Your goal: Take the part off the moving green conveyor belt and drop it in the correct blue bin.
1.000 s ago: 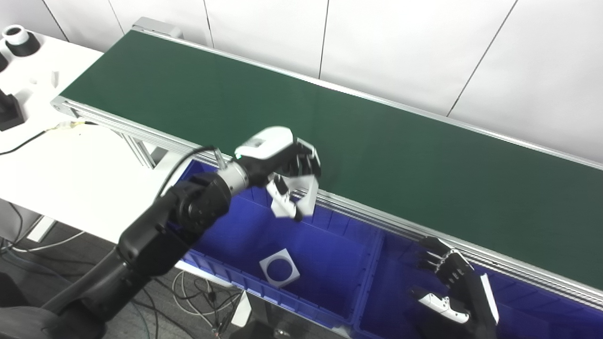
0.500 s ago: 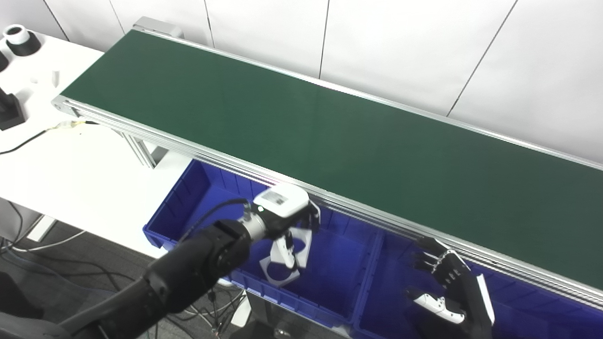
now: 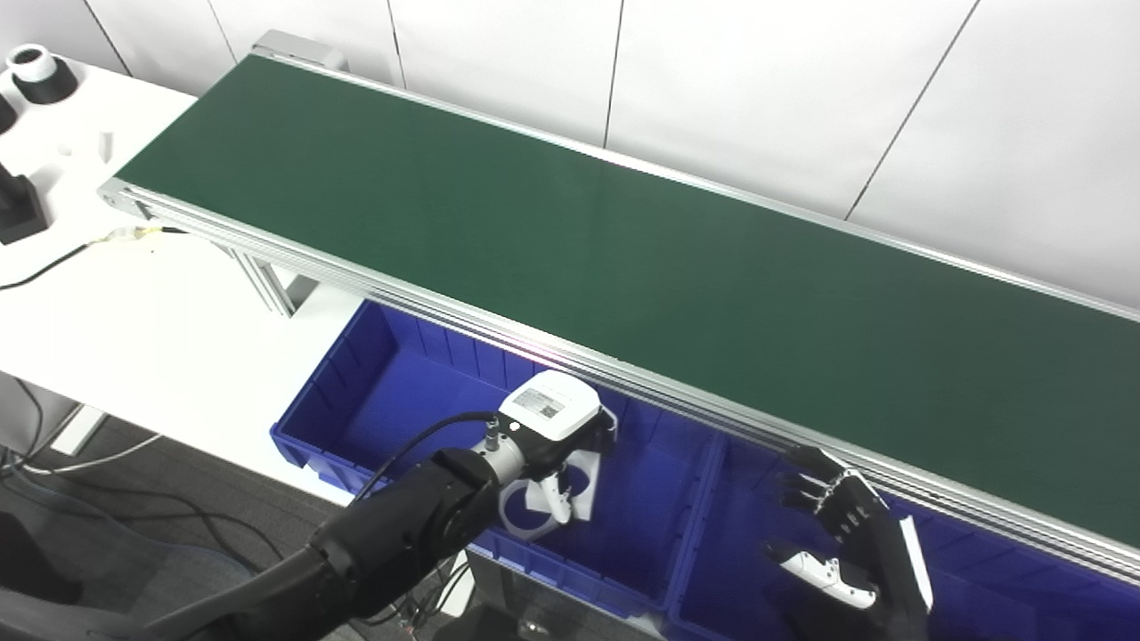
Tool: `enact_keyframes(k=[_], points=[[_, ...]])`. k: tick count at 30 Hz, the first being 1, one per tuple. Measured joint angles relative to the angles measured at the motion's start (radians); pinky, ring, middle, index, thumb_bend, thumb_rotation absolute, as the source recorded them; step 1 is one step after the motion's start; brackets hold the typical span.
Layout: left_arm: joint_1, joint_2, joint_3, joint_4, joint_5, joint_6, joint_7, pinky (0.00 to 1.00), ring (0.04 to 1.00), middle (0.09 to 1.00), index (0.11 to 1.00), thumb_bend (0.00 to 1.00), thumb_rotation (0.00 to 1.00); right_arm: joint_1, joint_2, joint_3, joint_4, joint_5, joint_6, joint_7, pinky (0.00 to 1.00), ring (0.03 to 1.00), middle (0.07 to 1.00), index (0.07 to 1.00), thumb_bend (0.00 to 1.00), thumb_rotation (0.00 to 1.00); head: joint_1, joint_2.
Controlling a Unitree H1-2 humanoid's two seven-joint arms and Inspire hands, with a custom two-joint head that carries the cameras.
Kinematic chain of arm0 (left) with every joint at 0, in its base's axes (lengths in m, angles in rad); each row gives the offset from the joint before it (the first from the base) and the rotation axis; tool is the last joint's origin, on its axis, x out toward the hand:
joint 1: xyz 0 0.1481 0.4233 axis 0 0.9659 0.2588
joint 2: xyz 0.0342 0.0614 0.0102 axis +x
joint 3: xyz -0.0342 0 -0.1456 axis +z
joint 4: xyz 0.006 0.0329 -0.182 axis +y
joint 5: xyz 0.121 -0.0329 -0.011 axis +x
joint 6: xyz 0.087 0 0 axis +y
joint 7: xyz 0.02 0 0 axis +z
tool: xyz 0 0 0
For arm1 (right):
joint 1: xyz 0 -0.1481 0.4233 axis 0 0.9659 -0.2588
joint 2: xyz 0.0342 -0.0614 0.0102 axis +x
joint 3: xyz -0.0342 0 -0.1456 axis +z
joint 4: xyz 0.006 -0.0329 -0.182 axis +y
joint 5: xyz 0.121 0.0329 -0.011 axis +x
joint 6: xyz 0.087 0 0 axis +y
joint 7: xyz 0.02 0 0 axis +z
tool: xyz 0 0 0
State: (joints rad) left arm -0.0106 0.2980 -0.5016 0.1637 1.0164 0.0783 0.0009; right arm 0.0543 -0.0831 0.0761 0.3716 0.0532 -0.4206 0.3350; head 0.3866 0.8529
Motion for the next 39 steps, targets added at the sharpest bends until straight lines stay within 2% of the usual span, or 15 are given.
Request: enact_keyframes(k=[7,9,10,11,12,14,15,21,30,32,34,35,37,39], points=[[0.000,0.001,0.000,0.000,0.000,0.000,0.001,0.38,0.508,0.497,0.493,0.52,0.00,0.002,-0.002,0.000,-0.003,0.001,0.000,0.000,0.64,0.698,0.772,0.742,0.87,0.24,-0.003,-0.002],[0.000,0.001,0.001,0.000,-0.003,0.000,0.001,0.40,0.532,0.589,0.494,0.52,0.04,0.002,-0.002,0.000,-0.003,0.000,0.000,0.000,0.64,0.702,0.775,0.743,0.87,0.24,-0.003,-0.002],[0.000,0.001,0.002,0.000,-0.005,0.000,0.001,0.44,0.600,0.659,0.604,0.81,0.11,0.002,-0.002,0.000,-0.003,0.000,0.000,0.000,0.64,0.703,0.775,0.744,0.87,0.23,-0.003,-0.002],[0.000,0.001,0.003,-0.001,-0.005,0.000,0.001,0.46,0.623,0.683,0.641,0.90,0.13,0.002,-0.002,0.000,-0.003,0.001,0.000,0.000,0.64,0.704,0.776,0.745,0.87,0.23,-0.003,-0.002],[0.000,0.001,0.005,-0.004,-0.009,0.000,-0.002,0.47,0.655,0.715,0.676,0.96,0.17,0.002,-0.002,0.000,-0.003,0.001,0.000,0.000,0.64,0.701,0.774,0.743,0.87,0.23,-0.003,-0.002],[0.000,0.003,0.005,-0.015,-0.015,0.001,-0.022,0.50,0.695,0.761,0.714,0.99,0.26,0.002,-0.002,0.000,-0.003,0.002,0.000,0.000,0.64,0.702,0.773,0.742,0.87,0.23,-0.003,0.000],[0.001,0.004,0.005,-0.023,-0.019,0.001,-0.032,0.50,0.704,0.771,0.723,1.00,0.30,0.002,-0.002,0.000,-0.003,0.003,0.000,0.000,0.64,0.703,0.774,0.743,0.88,0.23,-0.003,0.000],[0.001,0.007,0.005,-0.067,-0.026,0.004,-0.093,0.52,0.707,0.774,0.738,1.00,0.36,0.003,-0.002,0.000,-0.003,0.005,0.000,0.000,0.64,0.691,0.766,0.740,0.88,0.24,-0.005,-0.002],[0.003,0.009,0.014,-0.069,-0.030,0.004,-0.112,0.53,0.709,0.772,0.740,1.00,0.36,0.003,-0.001,0.001,-0.003,0.001,0.000,-0.002,0.64,0.698,0.771,0.746,0.87,0.24,-0.008,-0.005],[0.008,0.009,0.020,-0.078,-0.054,0.004,-0.115,0.52,0.697,0.760,0.733,1.00,0.35,0.003,-0.001,0.001,-0.003,0.000,0.000,-0.002,0.64,0.699,0.772,0.746,0.87,0.24,-0.040,-0.003],[0.027,0.006,0.039,-0.113,-0.109,0.001,-0.117,0.51,0.670,0.751,0.739,1.00,0.33,0.004,-0.001,0.002,-0.003,-0.001,0.000,-0.003,0.64,0.700,0.775,0.747,0.86,0.23,-0.040,-0.003],[0.038,0.004,0.048,-0.137,-0.135,-0.002,-0.118,0.50,0.655,0.750,0.742,1.00,0.32,0.006,-0.001,0.002,-0.003,-0.001,0.000,-0.003,0.64,0.699,0.774,0.746,0.86,0.23,-0.078,-0.002],[0.081,-0.010,0.073,-0.224,-0.219,-0.010,-0.125,0.49,0.630,0.730,0.735,1.00,0.31,0.011,0.001,0.006,-0.006,-0.005,0.000,-0.007,0.64,0.697,0.772,0.747,0.85,0.21,-0.118,0.003],[0.124,-0.038,0.085,-0.295,-0.288,-0.026,-0.127,0.52,0.648,0.722,0.729,1.00,0.33,0.018,0.005,0.011,-0.017,-0.009,0.000,-0.011,0.64,0.695,0.770,0.747,0.86,0.21,-0.162,0.005]])
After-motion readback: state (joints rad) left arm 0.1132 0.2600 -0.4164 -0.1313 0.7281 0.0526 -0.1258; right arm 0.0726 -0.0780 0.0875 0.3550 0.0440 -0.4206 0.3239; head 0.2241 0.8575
